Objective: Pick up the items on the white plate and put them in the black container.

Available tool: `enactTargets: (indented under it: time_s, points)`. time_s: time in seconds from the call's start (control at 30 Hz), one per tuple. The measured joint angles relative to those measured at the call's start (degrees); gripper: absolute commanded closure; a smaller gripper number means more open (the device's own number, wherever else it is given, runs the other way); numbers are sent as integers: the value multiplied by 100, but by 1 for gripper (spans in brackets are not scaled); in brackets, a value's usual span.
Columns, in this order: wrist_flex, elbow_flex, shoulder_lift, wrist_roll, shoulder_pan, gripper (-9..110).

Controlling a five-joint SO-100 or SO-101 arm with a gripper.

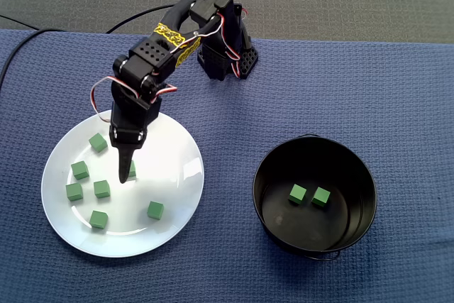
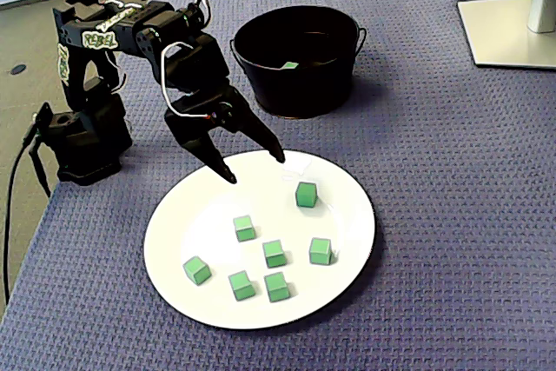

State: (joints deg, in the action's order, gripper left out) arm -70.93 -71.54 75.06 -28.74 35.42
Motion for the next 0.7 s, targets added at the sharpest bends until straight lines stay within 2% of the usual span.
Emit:
enactTargets:
  time_s: [0.47,0.7]
  points:
    - [413,-475,-571,-483,-79,78]
    - [387,-492,-650,-694,202,79]
